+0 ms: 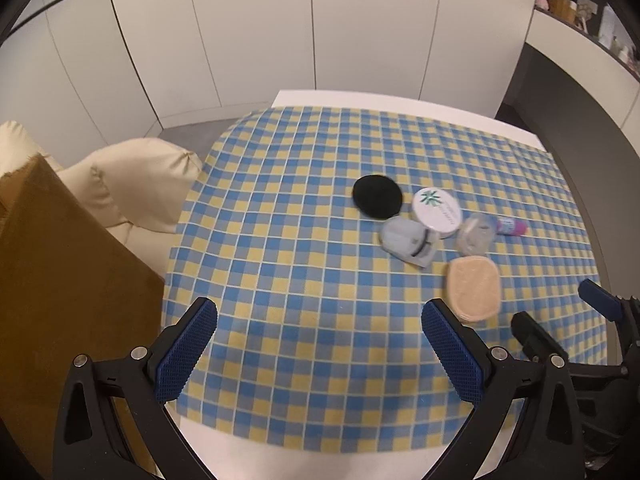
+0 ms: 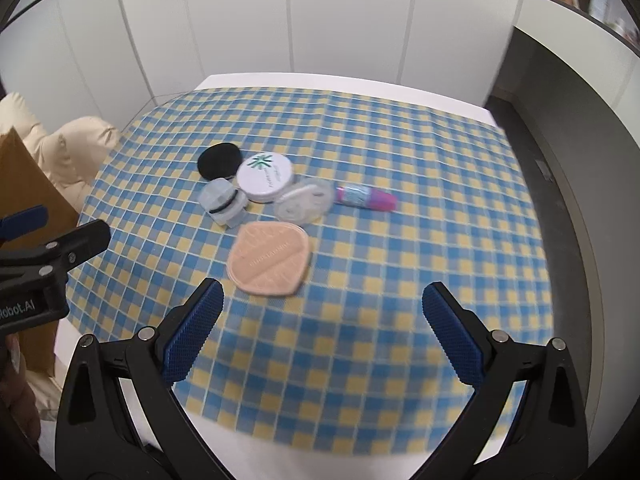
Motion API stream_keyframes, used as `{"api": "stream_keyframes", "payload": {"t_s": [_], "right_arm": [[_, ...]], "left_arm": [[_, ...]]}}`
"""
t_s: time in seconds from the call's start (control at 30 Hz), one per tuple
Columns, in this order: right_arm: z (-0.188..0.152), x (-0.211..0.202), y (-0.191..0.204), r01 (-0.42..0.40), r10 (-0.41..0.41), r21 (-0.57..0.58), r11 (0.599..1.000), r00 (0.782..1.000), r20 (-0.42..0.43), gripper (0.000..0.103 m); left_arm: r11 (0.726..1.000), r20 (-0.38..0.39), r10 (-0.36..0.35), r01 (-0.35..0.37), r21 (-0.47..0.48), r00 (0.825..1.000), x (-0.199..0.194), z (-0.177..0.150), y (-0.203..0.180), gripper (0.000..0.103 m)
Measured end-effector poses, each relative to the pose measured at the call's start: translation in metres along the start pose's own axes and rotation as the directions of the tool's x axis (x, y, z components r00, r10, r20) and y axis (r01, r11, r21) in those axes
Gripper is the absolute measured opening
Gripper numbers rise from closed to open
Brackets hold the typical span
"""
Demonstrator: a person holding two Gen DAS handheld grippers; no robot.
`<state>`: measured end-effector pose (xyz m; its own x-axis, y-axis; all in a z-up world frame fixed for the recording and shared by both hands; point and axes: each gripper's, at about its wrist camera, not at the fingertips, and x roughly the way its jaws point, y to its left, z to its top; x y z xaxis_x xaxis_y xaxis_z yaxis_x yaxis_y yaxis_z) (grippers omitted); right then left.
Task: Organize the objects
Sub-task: 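Grasp the clear plastic container with the left tool while the right tool grasps the beige sponge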
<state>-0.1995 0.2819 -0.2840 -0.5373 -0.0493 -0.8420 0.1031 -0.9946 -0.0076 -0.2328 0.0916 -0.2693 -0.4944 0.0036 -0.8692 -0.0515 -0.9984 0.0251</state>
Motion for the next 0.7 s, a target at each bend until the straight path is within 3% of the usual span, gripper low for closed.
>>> {"api": "stream_keyframes", "payload": {"t_s": [0.2,0.27,0.3,0.4,0.47,0.53,0.6,0.7], "right_arm": [[0.007,0.042,0.022,-0.026,0.026,-0.054,0.998,1.0,-0.009,0.1],[0.007,0.052,0.028,-0.014,0.014,-0.078,0.997,1.0,-0.007,0.092],[0.007,0.055,0.029,-0.004,0.003,-0.086,0.996,1.0,-0.008,0.082],[0.003,0.058,0.024,-0.098,0.098,-0.076,0.992,0.995,-0.009,0.059],[0.002,0.054,0.019,-0.099,0.1,-0.074,0.992,0.995,0.011,0.053],[0.002,0.049,0.013,-0.097,0.1,-0.077,0.992,0.995,0.029,0.034],[0.003,0.043,0.003,-0.11,0.112,-0.067,0.992,0.993,0.035,0.022],[0.005,0.043,-0.017,-0.12,0.12,-0.038,0.992,0.993,0.017,0.019]], "left_arm": [[1.0,-0.039,-0.01,0.01,-0.02,0.999,0.027,0.002,0.008,0.102],[1.0,-0.045,-0.016,0.015,-0.014,0.999,0.034,0.003,0.007,0.102],[1.0,-0.048,-0.017,0.017,-0.01,0.999,0.036,0.003,0.006,0.102],[1.0,-0.052,-0.026,0.027,0.011,0.998,0.044,0.006,-0.001,0.102],[0.998,-0.051,-0.044,0.045,0.031,0.998,0.048,0.009,-0.008,0.102],[0.996,-0.053,-0.067,0.069,0.047,0.996,0.054,0.011,-0.017,0.102],[0.993,-0.064,-0.1,0.104,0.056,0.993,0.062,0.014,-0.025,0.102],[0.986,-0.088,-0.156,0.16,0.046,0.984,0.076,0.02,-0.035,0.102]]}}
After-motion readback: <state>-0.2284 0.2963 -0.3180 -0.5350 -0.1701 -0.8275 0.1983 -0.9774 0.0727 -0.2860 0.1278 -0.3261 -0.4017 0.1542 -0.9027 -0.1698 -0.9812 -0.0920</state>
